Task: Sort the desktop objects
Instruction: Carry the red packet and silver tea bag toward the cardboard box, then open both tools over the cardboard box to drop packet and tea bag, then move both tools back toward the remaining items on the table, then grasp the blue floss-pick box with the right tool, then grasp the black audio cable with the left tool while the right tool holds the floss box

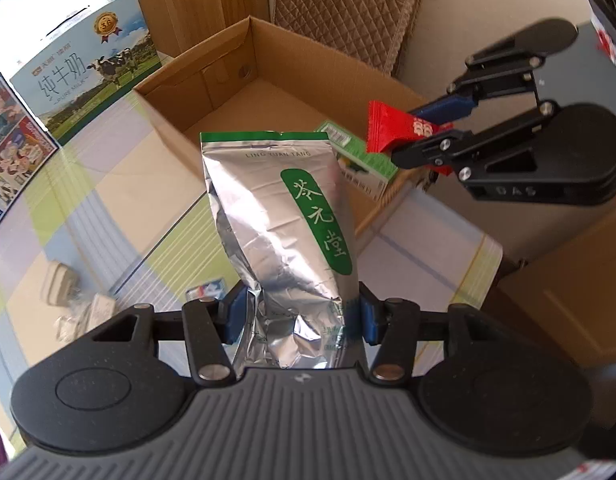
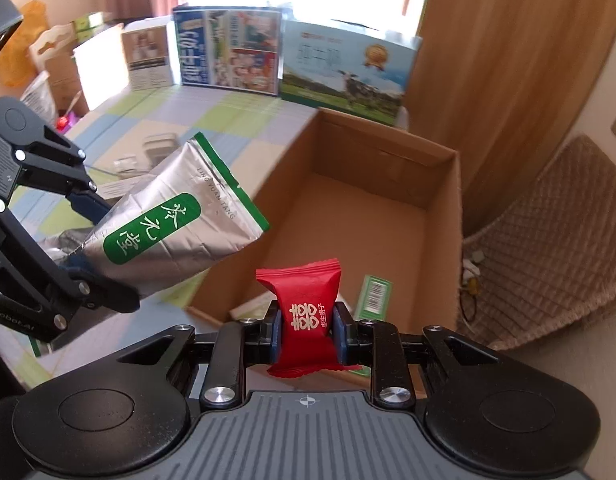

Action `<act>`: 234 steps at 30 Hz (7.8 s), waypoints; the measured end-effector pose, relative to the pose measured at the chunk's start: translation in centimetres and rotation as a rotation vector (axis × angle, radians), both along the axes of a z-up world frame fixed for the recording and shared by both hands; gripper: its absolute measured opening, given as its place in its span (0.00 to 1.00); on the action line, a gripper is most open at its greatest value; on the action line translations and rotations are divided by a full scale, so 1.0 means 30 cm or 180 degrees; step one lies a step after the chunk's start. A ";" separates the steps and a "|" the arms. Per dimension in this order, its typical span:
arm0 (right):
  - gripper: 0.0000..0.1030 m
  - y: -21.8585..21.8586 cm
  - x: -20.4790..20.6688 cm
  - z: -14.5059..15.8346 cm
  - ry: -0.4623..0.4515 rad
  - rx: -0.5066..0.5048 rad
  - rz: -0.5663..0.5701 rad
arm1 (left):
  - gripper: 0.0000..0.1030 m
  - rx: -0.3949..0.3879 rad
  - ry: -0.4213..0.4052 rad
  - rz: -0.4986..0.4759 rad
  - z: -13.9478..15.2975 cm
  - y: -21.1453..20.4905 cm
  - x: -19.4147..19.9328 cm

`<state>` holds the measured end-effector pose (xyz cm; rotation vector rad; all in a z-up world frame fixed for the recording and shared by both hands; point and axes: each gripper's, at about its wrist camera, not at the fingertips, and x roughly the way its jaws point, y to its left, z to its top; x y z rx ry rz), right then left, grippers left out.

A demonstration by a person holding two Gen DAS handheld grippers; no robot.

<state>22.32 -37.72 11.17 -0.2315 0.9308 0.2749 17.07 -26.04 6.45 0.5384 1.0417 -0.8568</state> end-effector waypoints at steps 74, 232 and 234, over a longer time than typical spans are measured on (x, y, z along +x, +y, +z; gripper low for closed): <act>0.54 -0.208 0.241 -0.080 -0.0039 0.0508 -0.0811 | 0.74 -0.0604 -0.0271 0.1070 -0.031 -0.026 0.283; 0.81 0.791 0.244 -0.547 0.1263 -0.0898 0.2307 | 0.20 0.0354 0.0008 -0.0208 -0.546 0.733 0.076; 0.81 0.801 0.220 -0.539 0.1283 -0.0871 0.2286 | 0.20 0.0373 0.0022 -0.0204 -0.546 0.745 0.043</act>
